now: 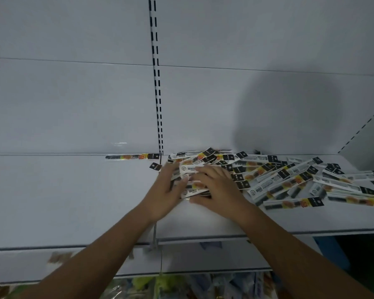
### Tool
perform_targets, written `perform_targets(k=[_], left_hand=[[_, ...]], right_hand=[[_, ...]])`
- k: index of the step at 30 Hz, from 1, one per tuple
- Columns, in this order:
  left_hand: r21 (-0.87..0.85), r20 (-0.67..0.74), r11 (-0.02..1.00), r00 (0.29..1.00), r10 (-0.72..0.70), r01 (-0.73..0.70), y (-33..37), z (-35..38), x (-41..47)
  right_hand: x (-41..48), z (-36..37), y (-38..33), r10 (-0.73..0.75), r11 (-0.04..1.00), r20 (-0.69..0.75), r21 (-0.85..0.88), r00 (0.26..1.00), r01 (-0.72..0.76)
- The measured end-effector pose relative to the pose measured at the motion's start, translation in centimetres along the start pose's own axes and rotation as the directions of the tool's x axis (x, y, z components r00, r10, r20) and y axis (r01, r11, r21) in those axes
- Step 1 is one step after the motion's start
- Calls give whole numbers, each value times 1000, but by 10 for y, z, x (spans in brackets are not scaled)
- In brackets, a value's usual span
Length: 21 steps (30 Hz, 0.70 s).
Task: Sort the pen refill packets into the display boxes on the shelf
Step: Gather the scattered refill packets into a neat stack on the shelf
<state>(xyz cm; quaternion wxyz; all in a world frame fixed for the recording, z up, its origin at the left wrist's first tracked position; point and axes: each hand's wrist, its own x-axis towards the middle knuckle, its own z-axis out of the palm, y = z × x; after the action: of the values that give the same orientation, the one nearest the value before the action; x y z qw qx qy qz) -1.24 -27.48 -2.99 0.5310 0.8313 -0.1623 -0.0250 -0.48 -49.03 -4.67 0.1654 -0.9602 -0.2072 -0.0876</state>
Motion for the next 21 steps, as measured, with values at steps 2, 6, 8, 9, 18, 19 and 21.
perform_targets(k=[2,6,8,9,18,19,21], left_hand=[[19,20,999,999,49,-49,-4,3,-2],[278,-151,960,986,66,-22,-25,-26,8],[436,-259,900,960,107,18,-44,-58,18],[511,-277,857,956,96,62,-53,-76,23],[759,-86,648,996,6,62,-78,-148,42],[761,-92,647,995,29,52,-77,-149,40],[754,-119,657,987,109,18,-72,-145,36]], right_hand=[[-2,1,2,39,999,-39,-11,998,-39],[-9,-6,6,106,993,7,58,994,-106],[-12,-12,10,107,992,53,59,993,-110],[-14,-14,13,111,992,57,60,992,-114],[-26,-6,29,177,977,-24,120,984,-173],[-26,-6,29,185,975,-36,133,982,-179],[-25,-8,28,203,969,-64,157,977,-191]])
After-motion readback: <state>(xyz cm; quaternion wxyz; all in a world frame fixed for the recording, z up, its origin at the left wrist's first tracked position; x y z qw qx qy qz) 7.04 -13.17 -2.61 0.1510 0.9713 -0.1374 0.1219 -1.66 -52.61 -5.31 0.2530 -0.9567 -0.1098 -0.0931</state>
